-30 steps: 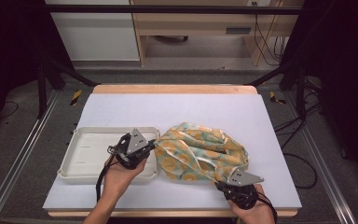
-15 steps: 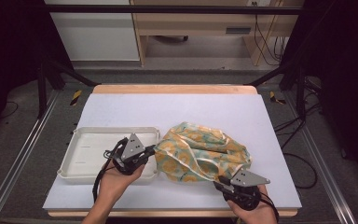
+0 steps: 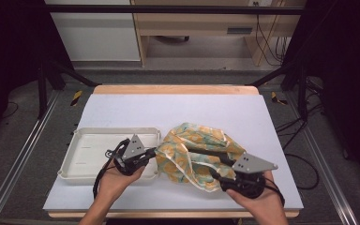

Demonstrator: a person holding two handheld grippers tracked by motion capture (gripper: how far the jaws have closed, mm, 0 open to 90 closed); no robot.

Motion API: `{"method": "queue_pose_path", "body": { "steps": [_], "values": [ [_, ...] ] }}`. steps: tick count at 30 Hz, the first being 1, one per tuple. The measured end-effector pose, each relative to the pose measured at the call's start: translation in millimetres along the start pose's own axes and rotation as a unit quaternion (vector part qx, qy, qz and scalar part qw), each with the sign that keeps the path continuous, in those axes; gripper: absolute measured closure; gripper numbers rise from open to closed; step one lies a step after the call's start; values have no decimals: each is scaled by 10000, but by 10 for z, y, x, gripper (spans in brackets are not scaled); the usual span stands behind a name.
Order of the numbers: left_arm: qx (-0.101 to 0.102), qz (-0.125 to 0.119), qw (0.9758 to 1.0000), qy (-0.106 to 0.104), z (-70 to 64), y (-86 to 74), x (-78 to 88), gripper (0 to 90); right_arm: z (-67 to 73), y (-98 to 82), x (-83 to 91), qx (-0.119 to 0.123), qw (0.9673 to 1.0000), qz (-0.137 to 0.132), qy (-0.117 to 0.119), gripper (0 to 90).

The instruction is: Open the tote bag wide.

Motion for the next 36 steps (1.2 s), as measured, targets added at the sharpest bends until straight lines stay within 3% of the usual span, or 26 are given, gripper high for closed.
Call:
{"method": "queue_pose_path", "body": {
  "steps": [3, 5, 7, 10, 13, 17, 20, 21, 25, 27, 31, 36],
  "values": [
    [-13, -21, 9999, -105, 3, 22, 33, 892, -330, -27, -51, -63, 9998, 92, -178, 513],
    [-15, -60, 9999, -98, 13, 48, 57, 892, -564, -208, -126, -253, 9987, 412, -189, 519],
    [-10, -109, 9999, -67, 35, 79, 87, 892, -633, -345, -170, -332, 9977, 591, -59, 503],
    [16, -206, 9998, -49, 70, 122, 127, 892, -552, -485, -202, -316, 9968, 702, 230, 448],
    [77, -287, 9996, -37, 95, 151, 164, 892, -460, -578, -210, -234, 9952, 871, 370, 407],
    [78, -269, 9996, -3, 107, 157, 192, 891, -327, -640, -164, -18, 9941, 968, 479, 622],
    [73, -219, 9997, -125, 76, 163, 210, 891, -245, -674, -96, 50, 9932, 1027, 541, 810],
    [75, -177, 9997, -175, 54, 157, 209, 891, -239, -674, -63, 98, 9936, 1008, 506, 845],
    [-235, 177, 9988, -393, -146, 31, 215, 890, -314, -622, 38, 206, 9957, 885, 197, 891],
    [-339, 361, 9976, -479, -259, -87, 196, 889, -356, -595, 73, 158, 9969, 772, 86, 896],
    [-598, 717, 9945, -476, -393, -306, 92, 885, -341, -694, 78, 268, 9949, 949, 189, 875],
    [-646, 698, 9945, -447, -418, -340, 42, 883, -263, -667, 61, 272, 9953, 824, 440, 630]
  ]
}}
Point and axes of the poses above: each handheld gripper's, and its own axes: x roughly backward along the jaws, y roughly out of its top, z roughly to its left, the point moved 8 cm from there along -x, roughly forward along the jaws, and after that the axes turned 11 degrees about -z, right-handed, at the moved point
